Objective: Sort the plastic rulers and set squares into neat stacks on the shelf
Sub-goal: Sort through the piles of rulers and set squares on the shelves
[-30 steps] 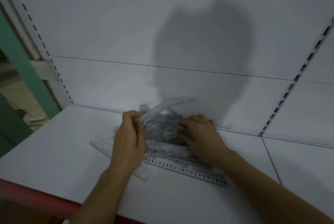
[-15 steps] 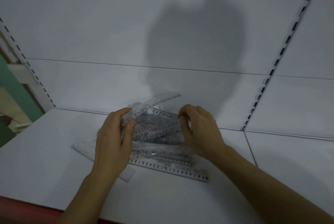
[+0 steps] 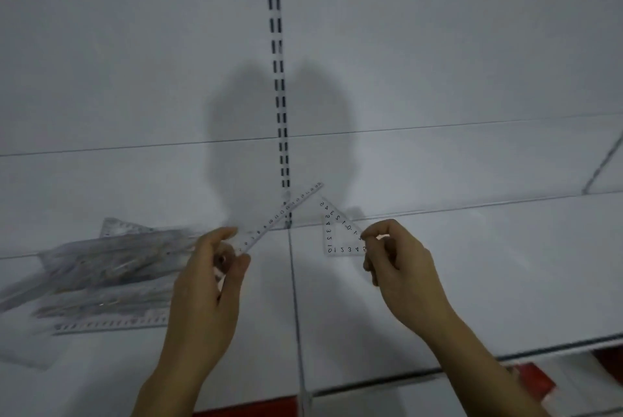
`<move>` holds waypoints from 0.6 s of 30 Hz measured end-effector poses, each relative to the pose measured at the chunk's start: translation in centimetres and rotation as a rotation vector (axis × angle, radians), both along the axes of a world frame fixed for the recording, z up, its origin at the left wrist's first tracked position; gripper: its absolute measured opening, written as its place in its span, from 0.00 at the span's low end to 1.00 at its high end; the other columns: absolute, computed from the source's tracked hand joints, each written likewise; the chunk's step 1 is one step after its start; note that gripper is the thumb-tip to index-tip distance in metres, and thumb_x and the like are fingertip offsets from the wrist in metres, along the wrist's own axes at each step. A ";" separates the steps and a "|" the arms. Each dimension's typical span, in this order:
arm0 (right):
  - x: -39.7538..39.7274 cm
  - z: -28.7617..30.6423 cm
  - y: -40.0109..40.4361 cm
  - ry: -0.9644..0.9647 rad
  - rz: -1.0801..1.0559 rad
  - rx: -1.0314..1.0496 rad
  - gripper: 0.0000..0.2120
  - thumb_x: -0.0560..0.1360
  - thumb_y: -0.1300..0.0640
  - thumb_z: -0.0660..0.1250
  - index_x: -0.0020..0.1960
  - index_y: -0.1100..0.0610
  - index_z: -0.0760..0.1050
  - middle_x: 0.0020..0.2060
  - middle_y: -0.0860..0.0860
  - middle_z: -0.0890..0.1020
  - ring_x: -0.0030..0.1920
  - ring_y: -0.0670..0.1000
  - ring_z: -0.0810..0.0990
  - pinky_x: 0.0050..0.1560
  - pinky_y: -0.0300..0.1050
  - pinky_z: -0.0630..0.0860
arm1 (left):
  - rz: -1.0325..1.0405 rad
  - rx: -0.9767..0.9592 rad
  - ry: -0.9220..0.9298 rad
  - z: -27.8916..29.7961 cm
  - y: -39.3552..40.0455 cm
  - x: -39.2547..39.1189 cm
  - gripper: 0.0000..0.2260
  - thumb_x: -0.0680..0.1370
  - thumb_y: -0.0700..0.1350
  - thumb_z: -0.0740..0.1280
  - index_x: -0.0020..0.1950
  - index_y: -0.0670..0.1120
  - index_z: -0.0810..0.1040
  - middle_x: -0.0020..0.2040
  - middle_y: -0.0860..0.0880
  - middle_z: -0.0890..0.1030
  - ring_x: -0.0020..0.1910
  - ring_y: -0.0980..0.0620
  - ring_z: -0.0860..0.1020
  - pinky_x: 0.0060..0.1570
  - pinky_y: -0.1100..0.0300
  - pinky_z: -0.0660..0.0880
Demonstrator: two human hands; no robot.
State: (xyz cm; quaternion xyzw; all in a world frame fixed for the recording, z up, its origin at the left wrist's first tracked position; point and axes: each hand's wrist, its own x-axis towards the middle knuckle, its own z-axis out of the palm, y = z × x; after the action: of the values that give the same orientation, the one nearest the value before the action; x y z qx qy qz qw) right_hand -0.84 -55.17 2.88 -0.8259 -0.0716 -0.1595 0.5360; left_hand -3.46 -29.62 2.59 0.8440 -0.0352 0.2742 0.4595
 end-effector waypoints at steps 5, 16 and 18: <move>-5.5 0.2 -12.0 0.025 -0.223 0.157 0.05 0.80 0.60 0.66 0.45 0.55 0.76 0.35 0.49 0.85 0.32 0.49 0.83 0.39 0.47 0.80 | -0.162 0.011 0.009 -0.1 -11.6 -0.5 0.11 0.79 0.53 0.61 0.61 0.58 0.70 0.49 0.61 0.78 0.49 0.64 0.77 0.44 0.65 0.71; -17.2 -0.4 -35.5 0.006 -0.544 0.059 0.03 0.77 0.60 0.72 0.45 0.55 0.80 0.36 0.45 0.84 0.37 0.43 0.83 0.39 0.38 0.78 | -0.418 0.039 0.006 -1.3 -36.5 -3.3 0.07 0.82 0.51 0.59 0.59 0.58 0.66 0.49 0.63 0.75 0.50 0.53 0.75 0.53 0.50 0.70; -18.5 -0.4 -38.7 -0.008 -0.629 0.010 0.03 0.76 0.58 0.74 0.45 0.52 0.80 0.37 0.43 0.84 0.39 0.41 0.83 0.40 0.35 0.78 | -0.476 0.043 0.003 -0.8 -40.1 -3.5 0.06 0.82 0.50 0.60 0.58 0.57 0.66 0.49 0.64 0.75 0.50 0.52 0.75 0.51 0.52 0.69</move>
State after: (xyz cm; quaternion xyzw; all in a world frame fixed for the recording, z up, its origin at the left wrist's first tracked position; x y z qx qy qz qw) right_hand -19.36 -93.89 2.47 -0.8042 0.1859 -0.3212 0.4643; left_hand -6.95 -69.76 1.83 0.8220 -0.2381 0.1560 0.4932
